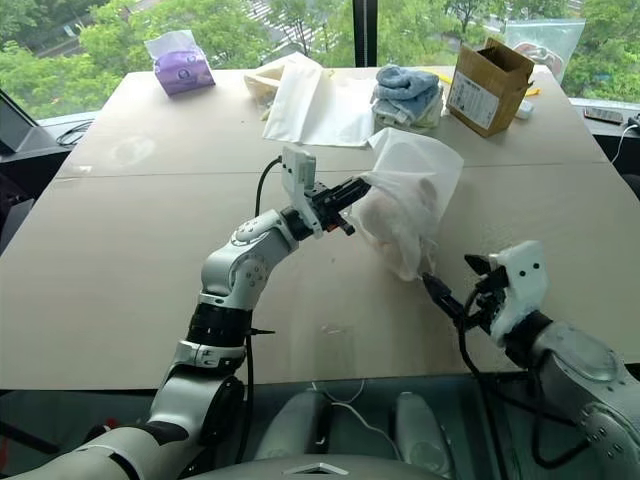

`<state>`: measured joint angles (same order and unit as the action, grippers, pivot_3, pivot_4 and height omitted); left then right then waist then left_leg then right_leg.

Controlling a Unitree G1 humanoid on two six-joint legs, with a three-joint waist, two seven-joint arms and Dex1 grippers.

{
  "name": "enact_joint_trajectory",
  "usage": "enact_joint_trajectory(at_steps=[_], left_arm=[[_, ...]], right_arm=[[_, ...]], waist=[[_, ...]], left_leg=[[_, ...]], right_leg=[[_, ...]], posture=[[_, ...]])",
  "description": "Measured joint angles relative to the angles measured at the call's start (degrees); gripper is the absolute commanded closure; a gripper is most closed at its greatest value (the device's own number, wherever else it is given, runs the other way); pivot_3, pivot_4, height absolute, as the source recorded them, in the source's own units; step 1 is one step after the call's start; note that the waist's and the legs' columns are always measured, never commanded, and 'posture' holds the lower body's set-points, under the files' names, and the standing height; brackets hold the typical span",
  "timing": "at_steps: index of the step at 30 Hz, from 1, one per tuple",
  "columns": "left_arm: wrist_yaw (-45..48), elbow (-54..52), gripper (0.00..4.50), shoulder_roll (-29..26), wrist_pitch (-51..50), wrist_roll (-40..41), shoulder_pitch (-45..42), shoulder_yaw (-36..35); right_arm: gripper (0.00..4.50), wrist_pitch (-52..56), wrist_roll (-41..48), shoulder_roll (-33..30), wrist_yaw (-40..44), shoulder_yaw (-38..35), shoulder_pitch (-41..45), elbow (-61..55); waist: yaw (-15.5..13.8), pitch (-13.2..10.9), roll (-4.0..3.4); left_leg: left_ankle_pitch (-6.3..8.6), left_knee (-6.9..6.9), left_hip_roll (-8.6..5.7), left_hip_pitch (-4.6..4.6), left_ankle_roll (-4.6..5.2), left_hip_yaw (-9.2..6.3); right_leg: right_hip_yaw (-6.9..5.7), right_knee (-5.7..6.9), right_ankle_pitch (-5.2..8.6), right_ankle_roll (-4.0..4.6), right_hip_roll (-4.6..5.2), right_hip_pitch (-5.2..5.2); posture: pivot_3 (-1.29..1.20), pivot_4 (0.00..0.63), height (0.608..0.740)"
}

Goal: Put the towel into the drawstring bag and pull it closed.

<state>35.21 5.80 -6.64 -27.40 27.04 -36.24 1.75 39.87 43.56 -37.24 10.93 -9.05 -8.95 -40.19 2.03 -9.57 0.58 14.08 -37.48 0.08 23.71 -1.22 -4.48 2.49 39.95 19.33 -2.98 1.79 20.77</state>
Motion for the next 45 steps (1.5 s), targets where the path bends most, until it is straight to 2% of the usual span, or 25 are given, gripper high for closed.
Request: enact_joint_trajectory(at_steps=[3, 9, 10, 12, 18, 24, 28, 30, 34, 39, 42, 43, 45], left_arm=[[0.0, 0.0, 4.5, 0.0, -0.1, 0.0, 0.0, 0.0], [-0.1, 0.0, 4.5, -0.3, -0.1, 0.0, 0.0, -0.1], [-0.1, 0.0, 4.5, -0.3, -0.1, 0.0, 0.0, -0.1], [-0.1, 0.0, 4.5, -0.3, -0.1, 0.0, 0.0, -0.1], [-0.2, 0.0, 4.5, -0.5, -0.1, 0.0, 0.0, -0.1], [-0.2, 0.0, 4.5, -0.6, -0.2, 0.0, 0.0, -0.1], [-0.2, 0.1, 4.5, -1.0, -0.3, 0.0, -0.4, -0.2], [-0.4, 0.8, 4.5, -1.3, -0.9, 0.0, -2.0, -1.0], [-0.8, 1.5, 4.5, -2.5, -4.5, 0.9, -8.7, -2.4], [-3.7, 1.4, 4.5, 0.3, -10.9, 7.6, -22.6, -6.9], [-5.7, 1.3, 4.5, 2.1, -13.5, 12.1, -26.6, -10.0], [-5.9, 1.0, 4.5, 2.2, -13.7, 12.8, -27.8, -10.0], [-5.5, 0.4, 4.5, -0.6, -13.1, 10.2, -28.0, -7.7]], right_arm=[[0.03, -2.1, -4.8, 3.1, 0.2, 2.4, 3.4, 6.1], [0.03, -5.2, -9.1, 6.4, 4.4, 5.3, 4.9, 10.9], [0.56, -5.3, -9.4, 6.7, 4.6, 5.5, 5.1, 11.2], [1.29, -6.0, -10.1, 8.2, 5.0, 5.7, 5.7, 12.2], [4.45, -7.1, -11.1, 11.4, 6.6, 5.8, 7.1, 12.6], [4.45, -7.6, -9.2, 15.5, 6.2, 3.7, 8.2, 12.4], [4.45, -7.3, 0.2, 18.9, 5.2, -2.9, 8.1, 10.0], [4.45, -6.5, 7.9, 19.2, 4.1, -7.2, 8.4, 8.8], [4.45, -6.5, 28.2, 15.7, -0.7, -16.0, 12.8, 6.8], [4.45, -10.9, 47.3, 11.1, -10.0, -19.3, 26.2, 5.1], [4.45, -14.0, 52.6, 10.4, -14.0, -19.8, 33.0, 5.8], [4.45, -13.9, 52.9, 7.7, -14.9, -19.8, 34.2, 6.0], [4.45, -12.6, 51.0, 5.1, -14.8, -18.8, 32.3, 6.9]], waist=[[-0.1, 0.0, 0.0], [-0.2, 0.0, 0.0], [-0.2, 0.0, 0.0], [-0.2, 0.0, 0.0], [-0.1, 0.0, 0.0], [-0.1, 0.0, -0.01], [-0.1, 0.0, -0.01], [-0.1, 0.0, -0.01], [0.0, 0.0, -0.01], [0.3, -0.1, 0.01], [0.5, -0.1, -0.01], [0.4, -0.1, -0.02], [0.3, 0.0, 0.04]], left_leg=[[-0.02, 0.04, 0.01, 0.04, -0.03, -0.01], [-0.01, 0.05, 0.01, 0.06, -0.02, -0.08], [-0.01, 0.05, 0.01, 0.06, -0.02, -0.12], [-0.01, 0.04, 0.01, 0.04, -0.02, -0.22], [-0.01, 0.04, 0.01, 0.04, -0.03, -0.31], [-0.02, 0.04, 0.01, 0.04, -0.03, -0.32], [-0.01, 0.04, 0.01, 0.06, -0.03, -0.34], [-0.01, 0.02, 0.0, 0.06, -0.02, -0.34], [0.1, -0.01, -0.01, 0.05, 0.17, -0.33], [0.09, 0.02, -0.01, 0.08, 0.16, -0.22], [-0.01, 0.1, 0.01, 0.15, -0.01, -0.07], [-0.01, 0.08, 0.01, 0.12, -0.01, -0.02], [-0.01, 0.13, 0.01, 0.08, -0.01, 0.02]], right_leg=[[-0.02, -0.03, 0.0, 0.0, 0.04, 0.0], [-0.05, -0.07, 0.0, 0.0, 0.09, 0.0], [-0.05, -0.06, 0.0, 0.0, 0.09, 0.0], [-0.04, -0.05, 0.0, 0.0, 0.09, 0.0], [-0.06, -0.03, 0.0, 0.0, 0.09, 0.0], [-0.06, -0.02, 0.0, 0.0, 0.1, 0.0], [-0.08, -0.02, 0.0, 0.0, 0.12, 0.0], [-0.08, -0.02, 0.0, 0.01, 0.12, -0.01], [-0.09, 0.01, 0.0, 0.0, 0.1, -0.04], [-0.15, -0.03, 0.0, 0.0, 0.1, -0.06], [-0.08, -0.06, 0.0, 0.0, 0.11, 0.07], [-0.14, -0.05, 0.0, 0.0, 0.11, 0.02], [-0.15, -0.1, 0.0, 0.01, 0.08, -0.05]], posture=[[0.0, 0.15, 0.74], [0.0, 0.15, 0.74], [0.0, 0.15, 0.74], [0.0, 0.15, 0.74], [0.0, 0.15, 0.74], [0.0, 0.15, 0.74], [0.0, 0.15, 0.74], [0.0, 0.15, 0.74], [0.0, 0.15, 0.74], [0.0, 0.15, 0.74], [0.0, 0.15, 0.74], [0.0, 0.15, 0.74], [0.0, 0.15, 0.74]])
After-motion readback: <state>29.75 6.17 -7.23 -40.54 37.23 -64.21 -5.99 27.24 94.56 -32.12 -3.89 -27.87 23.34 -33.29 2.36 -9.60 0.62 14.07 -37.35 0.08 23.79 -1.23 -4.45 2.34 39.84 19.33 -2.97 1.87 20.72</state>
